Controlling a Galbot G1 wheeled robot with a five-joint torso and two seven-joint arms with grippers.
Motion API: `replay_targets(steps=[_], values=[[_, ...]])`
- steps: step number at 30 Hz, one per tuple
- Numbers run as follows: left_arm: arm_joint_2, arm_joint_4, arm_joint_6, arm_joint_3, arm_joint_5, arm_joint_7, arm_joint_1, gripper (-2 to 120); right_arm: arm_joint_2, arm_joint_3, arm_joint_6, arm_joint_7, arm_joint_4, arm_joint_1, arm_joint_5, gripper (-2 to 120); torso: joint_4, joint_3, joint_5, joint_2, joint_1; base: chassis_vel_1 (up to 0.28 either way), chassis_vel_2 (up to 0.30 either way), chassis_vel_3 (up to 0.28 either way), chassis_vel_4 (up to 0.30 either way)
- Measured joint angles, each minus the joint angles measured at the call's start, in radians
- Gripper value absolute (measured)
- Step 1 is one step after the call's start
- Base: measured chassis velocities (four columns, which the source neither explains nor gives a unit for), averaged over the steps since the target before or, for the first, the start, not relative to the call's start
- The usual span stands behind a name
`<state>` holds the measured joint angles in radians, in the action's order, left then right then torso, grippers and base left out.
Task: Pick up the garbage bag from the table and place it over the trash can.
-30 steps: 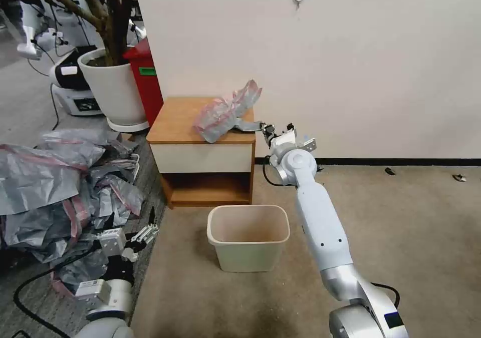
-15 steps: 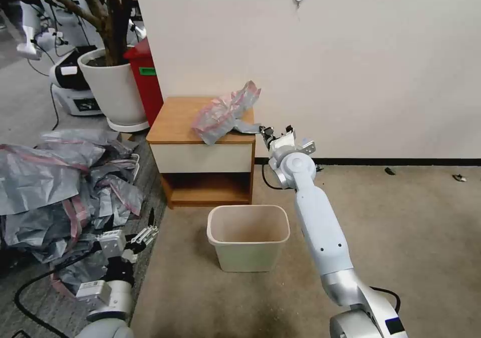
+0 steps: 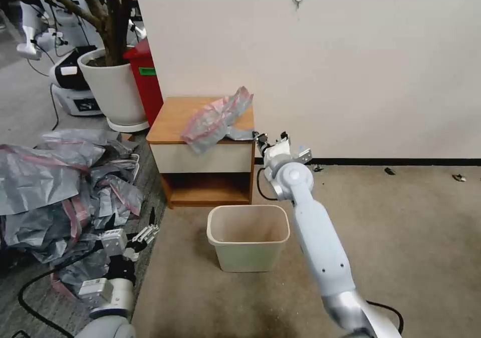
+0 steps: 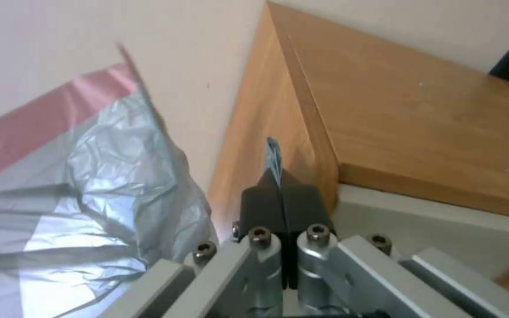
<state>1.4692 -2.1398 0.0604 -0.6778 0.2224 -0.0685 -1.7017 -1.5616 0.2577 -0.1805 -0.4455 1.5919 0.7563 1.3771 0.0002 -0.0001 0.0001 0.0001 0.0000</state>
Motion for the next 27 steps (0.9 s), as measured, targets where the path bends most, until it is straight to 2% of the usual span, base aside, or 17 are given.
replay_targets(steps=[2, 3, 7, 9, 11, 16, 27], values=[[0.003, 0.0, 0.0, 0.005, 0.0, 0.0, 0.0, 100, 0.039, -0.013, 0.0, -0.006, 0.085, 0.056, 0.008, 0, -0.0002, 0.0, 0.0, 0.0, 0.0, 0.0, 0.0, 0.0, 0.0], [0.003, 0.0, 0.0, 0.005, 0.0, 0.0, 0.0, 100, 0.039, -0.013, 0.0, -0.006, 0.085, 0.056, 0.008, 0, -0.0002, 0.0, 0.0, 0.0, 0.0, 0.0, 0.0, 0.0, 0.0], [0.011, -0.003, 0.0, 0.011, -0.002, 0.0, 0.0, 100, 0.135, -0.057, -0.005, -0.009, 0.253, 0.233, 0.02, 0, -0.0003, 0.0, 0.0, 0.0, 0.0, 0.0, 0.0, 0.0, 0.0], [0.012, -0.003, 0.0, 0.012, -0.003, 0.0, 0.0, 100, 0.15, -0.069, -0.007, -0.009, 0.277, 0.267, 0.019, 0, -0.0003, 0.0, 0.0002, 0.0, 0.0, 0.0, 0.0, 0.0, 0.0], [0.02, -0.005, 0.0, 0.019, -0.008, 0.0, 0.001, 100, 0.188, -0.126, -0.011, -0.007, 0.351, 0.4, -0.023, 0, -0.0004, 0.0, 0.0001, 0.0, 0.0, 0.0, 0.0, 0.0, 0.0], [0.038, -0.008, 0.003, 0.033, -0.028, 0.0, -0.002, 100, 0.196, -0.191, -0.001, 0.013, 0.356, 0.526, -0.133, 0, -0.0003, 0.0, 0.0, 0.0, 0.0, 0.0, 0.0, 0.0, 0.0], [0.046, -0.027, 0.019, 0.04, -0.039, 0.002, -0.023, 100, 0.199, -0.218, 0.034, 0.017, 0.302, 0.523, -0.238, 0, -0.0001, 0.0, 0.0, 0.0, 0.0, 0.0, 0.0, 0.0, 0.0]])
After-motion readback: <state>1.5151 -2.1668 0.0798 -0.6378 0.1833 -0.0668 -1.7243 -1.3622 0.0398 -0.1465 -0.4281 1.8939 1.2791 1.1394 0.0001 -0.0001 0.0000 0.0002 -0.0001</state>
